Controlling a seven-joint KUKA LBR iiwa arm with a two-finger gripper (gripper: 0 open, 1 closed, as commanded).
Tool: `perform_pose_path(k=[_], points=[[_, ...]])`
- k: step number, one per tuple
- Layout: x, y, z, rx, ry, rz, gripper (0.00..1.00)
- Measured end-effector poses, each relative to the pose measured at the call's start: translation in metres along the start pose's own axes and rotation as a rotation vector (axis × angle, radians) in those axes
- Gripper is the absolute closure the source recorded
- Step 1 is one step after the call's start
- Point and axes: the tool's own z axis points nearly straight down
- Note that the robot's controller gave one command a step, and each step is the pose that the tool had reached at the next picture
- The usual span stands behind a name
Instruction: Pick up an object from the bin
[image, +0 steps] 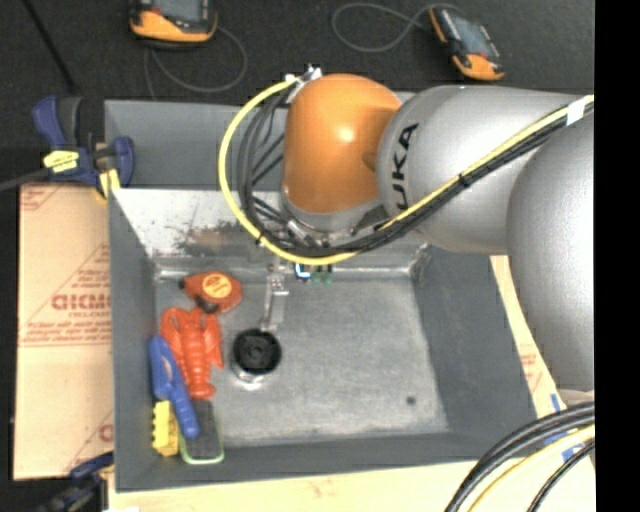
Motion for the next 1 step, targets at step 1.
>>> perform_pose_path(k=[1], points=[[-0.0008, -0.0008, -0.0046, -0.001, -0.006, 0.002, 0.00]])
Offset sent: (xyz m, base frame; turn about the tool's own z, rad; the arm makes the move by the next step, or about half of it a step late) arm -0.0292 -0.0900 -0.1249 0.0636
